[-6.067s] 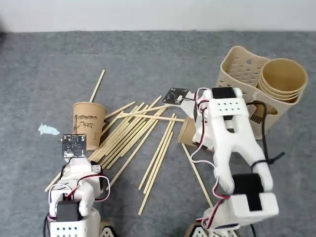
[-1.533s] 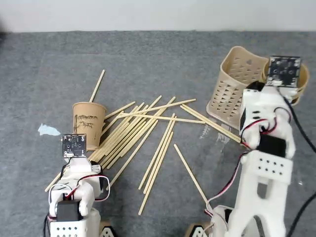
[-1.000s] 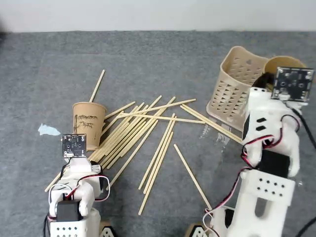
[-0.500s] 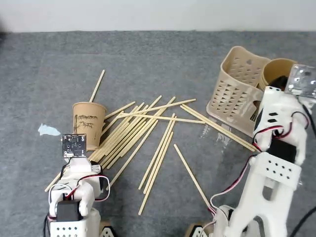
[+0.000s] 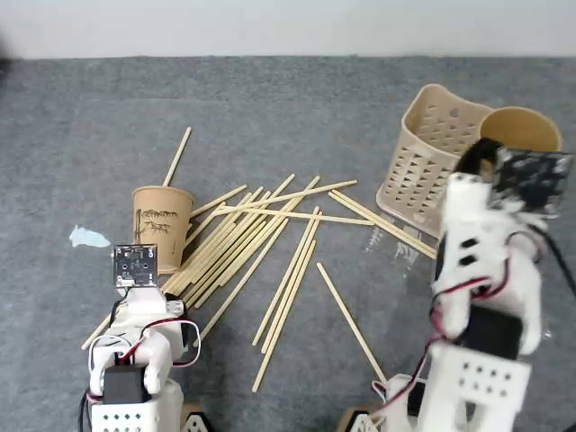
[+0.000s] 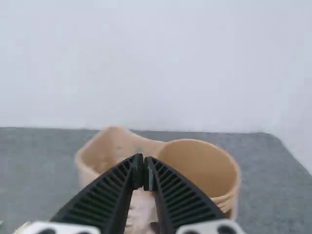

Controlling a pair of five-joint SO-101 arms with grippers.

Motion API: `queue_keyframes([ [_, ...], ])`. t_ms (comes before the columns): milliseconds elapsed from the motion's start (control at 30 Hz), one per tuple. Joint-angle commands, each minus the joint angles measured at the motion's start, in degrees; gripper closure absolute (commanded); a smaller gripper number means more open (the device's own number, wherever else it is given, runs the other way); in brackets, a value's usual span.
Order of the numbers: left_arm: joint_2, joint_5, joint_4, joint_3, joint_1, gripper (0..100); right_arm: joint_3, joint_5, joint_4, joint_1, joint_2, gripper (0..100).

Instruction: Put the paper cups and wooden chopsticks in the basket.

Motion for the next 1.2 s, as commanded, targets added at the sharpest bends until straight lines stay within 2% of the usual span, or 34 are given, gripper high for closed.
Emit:
queue_keyframes([
  [0, -0.6, 0.3, 0.3, -0.5, 0.2, 99, -0.7, 0.7, 6.8, -7.4, -4.5, 99.0],
  [267, -0.6, 0.3, 0.3, -0.5, 0.2, 99, -0.4, 0.3, 15.7, -21.3, -4.7, 99.0],
  [433, -0.6, 0.3, 0.3, -0.5, 0.2, 99, -1.8, 0.3, 16.2, -28.4, -1.6, 99.0],
  [733, -0.6, 0.3, 0.3, -0.5, 0.2, 99, -18.7, 0.6, 23.4, -34.7, 25.3, 99.0],
  [1167, -0.6, 0.3, 0.3, -0.5, 0.2, 99, -50.4, 0.8, 25.5, -39.1, 65.8, 99.0],
])
